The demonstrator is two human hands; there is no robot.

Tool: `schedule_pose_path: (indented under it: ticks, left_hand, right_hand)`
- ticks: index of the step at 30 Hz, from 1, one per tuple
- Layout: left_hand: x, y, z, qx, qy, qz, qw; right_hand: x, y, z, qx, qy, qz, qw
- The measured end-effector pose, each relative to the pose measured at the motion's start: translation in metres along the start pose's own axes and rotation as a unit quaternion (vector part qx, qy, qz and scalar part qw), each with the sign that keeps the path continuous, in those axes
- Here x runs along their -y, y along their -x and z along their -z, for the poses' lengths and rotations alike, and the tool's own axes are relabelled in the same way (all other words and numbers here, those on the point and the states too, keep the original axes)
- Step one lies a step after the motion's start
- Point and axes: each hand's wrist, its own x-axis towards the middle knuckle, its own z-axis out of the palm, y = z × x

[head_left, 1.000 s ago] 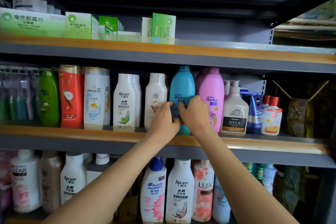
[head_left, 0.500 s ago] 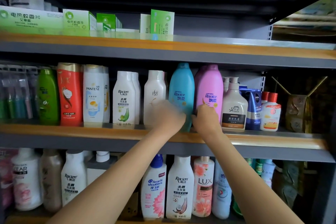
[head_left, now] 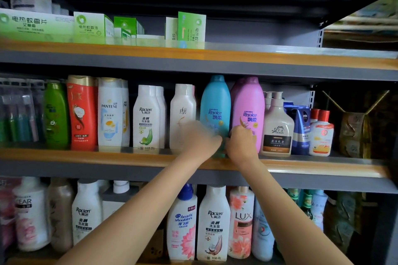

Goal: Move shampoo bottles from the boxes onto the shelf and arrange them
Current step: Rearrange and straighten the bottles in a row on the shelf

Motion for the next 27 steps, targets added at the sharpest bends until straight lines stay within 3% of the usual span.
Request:
schedule_pose_path:
  ticks: [8,11,13,15,17,20,23,27]
  left_hand:
    - [-0.003,0.002,-0.003,0.009,-0.060,-0.007,0.998]
    - [-0.003,0.006,-0.003,-0.034,-0.076,-0.041,0.996]
    - [-0.003,0.012,-0.004,-0.107,-0.140,-0.129,0.976]
    - [-0.001,0.014,-0.007,-0.158,-0.237,-0.243,0.927]
    - [0.001,0.011,-0.014,-0.162,-0.299,-0.282,0.897]
    - [0.000,0.004,-0.019,-0.142,-0.317,-0.241,0.906]
    - [-0.001,0.000,-0.020,-0.125,-0.308,-0.235,0.914]
    - [0.001,-0.002,-0.019,-0.096,-0.300,-0.216,0.924]
  right_hand:
    - [-0.001,-0.001,0.000,-0.008,0.044,0.008,0.999]
    - [-0.005,-0.001,0.001,-0.024,-0.002,0.025,0.999]
    - [-0.014,-0.001,0.010,-0.093,-0.080,0.033,0.992]
    - [-0.026,-0.002,0.025,-0.187,-0.150,0.035,0.970]
    - [-0.035,-0.002,0.039,-0.219,-0.132,0.018,0.966]
    - [-0.034,-0.006,0.041,-0.160,-0.069,-0.035,0.984]
    - [-0.023,-0.007,0.026,-0.086,-0.081,-0.057,0.991]
    - [-0.022,-0.010,0.013,-0.062,-0.062,-0.067,0.994]
